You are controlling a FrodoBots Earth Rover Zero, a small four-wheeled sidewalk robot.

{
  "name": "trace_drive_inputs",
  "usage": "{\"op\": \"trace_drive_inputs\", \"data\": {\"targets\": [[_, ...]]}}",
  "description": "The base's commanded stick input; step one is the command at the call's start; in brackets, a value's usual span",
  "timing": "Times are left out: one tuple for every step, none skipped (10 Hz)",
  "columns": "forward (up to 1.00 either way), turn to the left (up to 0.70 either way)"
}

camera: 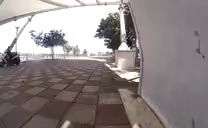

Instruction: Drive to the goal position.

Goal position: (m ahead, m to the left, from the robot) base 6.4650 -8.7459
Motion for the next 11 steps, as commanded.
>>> {"op": "trace_drive_inputs", "data": {"targets": [[0.14, 0.0], [0.7, 0.0], [0.7, 0.0], [0.7, 0.0], [0.7, 0.0], [0.7, 0.0], [0.7, 0.0], [0.7, 0.0], [0.7, 0.0], [0.7, 0.0], [0.7, 0.0]]}}
